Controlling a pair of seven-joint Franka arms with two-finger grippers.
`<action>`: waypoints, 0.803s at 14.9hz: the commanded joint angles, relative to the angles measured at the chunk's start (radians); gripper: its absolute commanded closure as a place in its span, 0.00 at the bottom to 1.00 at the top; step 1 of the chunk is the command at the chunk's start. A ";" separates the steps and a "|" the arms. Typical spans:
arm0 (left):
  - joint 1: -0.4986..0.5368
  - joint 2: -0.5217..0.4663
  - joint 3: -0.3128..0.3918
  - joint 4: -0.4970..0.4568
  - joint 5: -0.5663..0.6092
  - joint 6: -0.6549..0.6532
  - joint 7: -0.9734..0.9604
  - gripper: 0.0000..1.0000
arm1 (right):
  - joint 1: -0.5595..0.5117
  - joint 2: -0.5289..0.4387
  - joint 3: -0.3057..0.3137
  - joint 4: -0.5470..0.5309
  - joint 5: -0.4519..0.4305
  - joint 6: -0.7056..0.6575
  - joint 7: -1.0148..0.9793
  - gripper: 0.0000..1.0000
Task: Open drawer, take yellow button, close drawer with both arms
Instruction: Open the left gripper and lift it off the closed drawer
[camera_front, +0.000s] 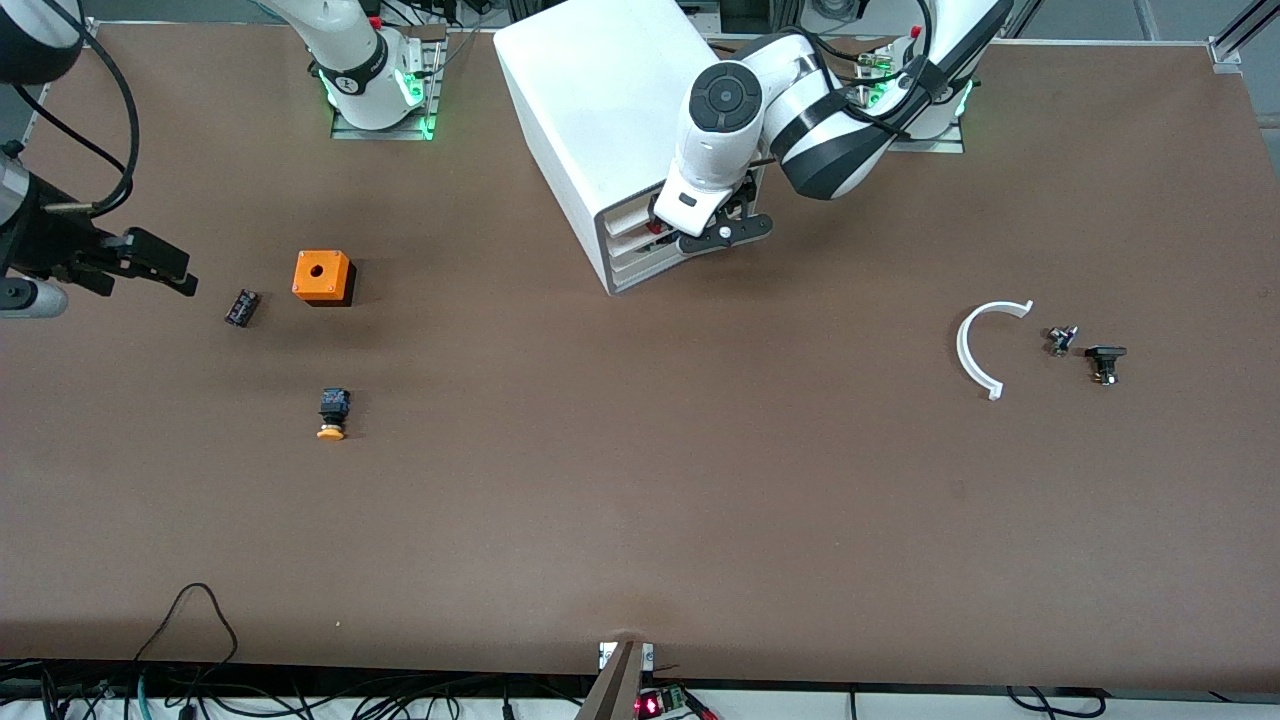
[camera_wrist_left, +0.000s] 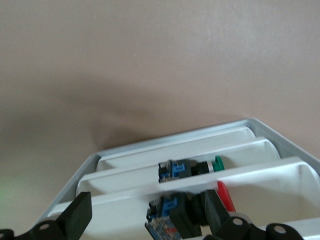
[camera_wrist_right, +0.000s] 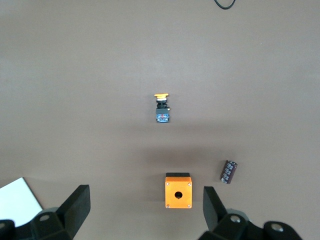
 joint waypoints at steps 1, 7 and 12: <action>0.012 -0.021 -0.024 -0.019 -0.038 -0.010 -0.002 0.00 | -0.186 0.000 0.214 0.066 -0.029 -0.068 0.034 0.00; 0.009 -0.020 -0.024 -0.019 -0.038 -0.010 -0.002 0.00 | -0.206 -0.015 0.239 0.074 -0.053 -0.105 0.045 0.00; 0.065 -0.029 -0.024 0.013 -0.035 -0.040 0.052 0.00 | -0.203 -0.014 0.247 0.068 -0.080 -0.110 0.039 0.00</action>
